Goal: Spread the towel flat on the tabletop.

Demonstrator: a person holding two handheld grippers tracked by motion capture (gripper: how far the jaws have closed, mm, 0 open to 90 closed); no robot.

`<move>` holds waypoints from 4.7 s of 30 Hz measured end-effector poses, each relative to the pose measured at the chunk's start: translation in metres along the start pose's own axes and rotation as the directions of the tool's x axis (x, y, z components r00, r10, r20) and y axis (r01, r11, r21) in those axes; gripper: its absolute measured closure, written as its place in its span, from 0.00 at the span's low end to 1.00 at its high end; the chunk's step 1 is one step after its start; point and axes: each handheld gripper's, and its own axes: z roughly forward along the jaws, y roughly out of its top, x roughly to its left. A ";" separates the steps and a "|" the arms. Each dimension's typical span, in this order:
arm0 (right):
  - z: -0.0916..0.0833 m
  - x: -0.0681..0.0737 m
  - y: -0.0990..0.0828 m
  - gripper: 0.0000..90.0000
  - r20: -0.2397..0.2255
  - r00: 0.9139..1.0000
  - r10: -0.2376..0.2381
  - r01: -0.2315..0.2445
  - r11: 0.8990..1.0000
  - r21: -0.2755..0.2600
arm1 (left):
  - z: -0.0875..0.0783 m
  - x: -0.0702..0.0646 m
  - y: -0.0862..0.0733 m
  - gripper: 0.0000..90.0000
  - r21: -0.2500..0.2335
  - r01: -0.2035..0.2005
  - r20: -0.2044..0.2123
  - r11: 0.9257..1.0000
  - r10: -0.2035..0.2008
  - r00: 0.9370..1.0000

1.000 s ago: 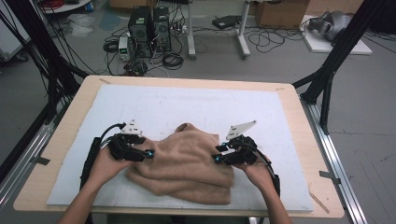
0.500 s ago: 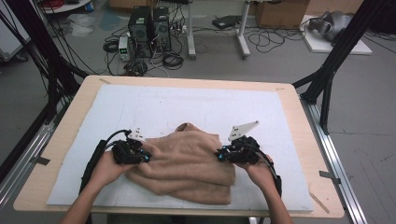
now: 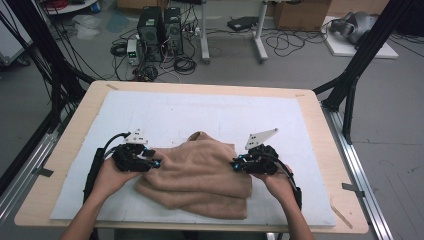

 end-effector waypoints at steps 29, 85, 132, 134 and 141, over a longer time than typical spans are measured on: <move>0.000 0.000 -0.008 0.90 0.013 1.000 0.028 -0.027 0.998 -0.057 | 0.025 -0.013 -0.007 0.94 0.130 -0.102 0.008 0.986 0.102 0.995; -0.034 -0.112 0.103 0.67 0.296 0.937 0.184 -0.148 0.979 -0.140 | 0.001 0.071 0.116 0.72 -0.169 0.059 -0.229 0.984 -0.098 0.968; 0.030 0.003 -0.028 0.92 0.050 0.997 0.057 -0.058 0.998 0.021 | 0.020 -0.023 -0.036 0.92 -0.030 -0.064 0.006 0.998 0.064 0.998; 0.027 0.003 -0.028 0.93 0.051 0.997 0.059 -0.060 0.998 0.023 | 0.019 -0.022 -0.035 0.93 -0.035 -0.057 0.006 0.998 0.057 0.998; 0.003 -0.005 -0.018 0.93 0.099 0.994 0.056 -0.054 0.998 -0.025 | 0.009 -0.013 -0.028 0.95 -0.090 -0.018 -0.009 0.996 0.017 1.000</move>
